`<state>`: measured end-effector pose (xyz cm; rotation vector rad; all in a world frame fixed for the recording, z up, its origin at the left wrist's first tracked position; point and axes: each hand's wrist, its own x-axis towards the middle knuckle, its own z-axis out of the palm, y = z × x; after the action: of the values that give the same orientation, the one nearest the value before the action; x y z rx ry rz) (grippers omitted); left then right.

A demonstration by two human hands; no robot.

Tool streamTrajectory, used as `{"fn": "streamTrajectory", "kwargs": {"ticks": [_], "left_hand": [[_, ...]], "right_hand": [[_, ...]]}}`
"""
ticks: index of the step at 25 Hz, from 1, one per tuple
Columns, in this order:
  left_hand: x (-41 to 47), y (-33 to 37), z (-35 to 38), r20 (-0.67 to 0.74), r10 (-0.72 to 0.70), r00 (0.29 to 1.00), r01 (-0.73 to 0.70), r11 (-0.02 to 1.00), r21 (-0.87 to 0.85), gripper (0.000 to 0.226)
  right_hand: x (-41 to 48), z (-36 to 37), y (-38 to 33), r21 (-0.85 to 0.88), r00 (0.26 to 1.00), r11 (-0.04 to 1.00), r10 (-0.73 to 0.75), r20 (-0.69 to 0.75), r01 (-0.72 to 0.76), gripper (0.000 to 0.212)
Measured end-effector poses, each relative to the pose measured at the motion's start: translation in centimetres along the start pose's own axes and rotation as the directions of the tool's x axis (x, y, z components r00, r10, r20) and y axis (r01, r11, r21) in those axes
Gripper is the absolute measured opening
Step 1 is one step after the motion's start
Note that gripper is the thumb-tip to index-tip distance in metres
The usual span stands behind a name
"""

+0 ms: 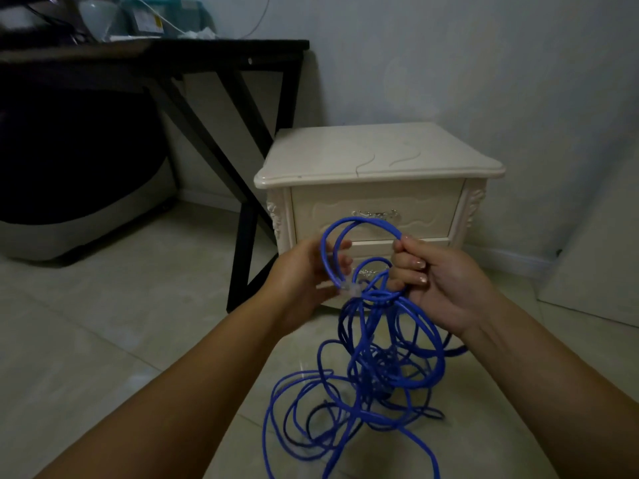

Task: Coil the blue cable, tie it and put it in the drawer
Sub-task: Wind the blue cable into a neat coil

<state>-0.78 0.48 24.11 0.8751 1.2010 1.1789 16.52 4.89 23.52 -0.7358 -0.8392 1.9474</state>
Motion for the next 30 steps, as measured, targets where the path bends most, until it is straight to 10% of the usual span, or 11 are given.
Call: {"fn": "streamTrajectory", "kwargs": {"ticks": [8, 19, 26, 30], "left_hand": [[-2.3, -1.3, 0.1, 0.259, -0.062, 0.964, -0.097, 0.825, 0.557, 0.038], [-2.4, -1.6, 0.2, 0.052, 0.301, 0.952, -0.277, 0.782, 0.559, 0.013], [-2.8, -0.6, 0.0, 0.249, -0.108, 0.962, 0.062, 0.980, 0.187, 0.021], [-3.6, -1.3, 3.2, 0.197, -0.024, 0.980, -0.067, 0.895, 0.440, 0.017]], "right_hand": [[-0.5, 0.0, -0.9, 0.373, 0.998, 0.926, 0.042, 0.038, -0.053, 0.023], [-1.4, -0.7, -3.1, 0.450, 0.996, 0.893, -0.067, 0.065, 0.030, 0.029], [-1.9, -0.6, -3.4, 0.445, 0.986, 0.881, -0.160, -0.046, 0.163, 0.018], [-1.3, 0.5, -1.9, 0.430, 0.966, 0.867, -0.192, -0.174, 0.250, 0.026]]}}
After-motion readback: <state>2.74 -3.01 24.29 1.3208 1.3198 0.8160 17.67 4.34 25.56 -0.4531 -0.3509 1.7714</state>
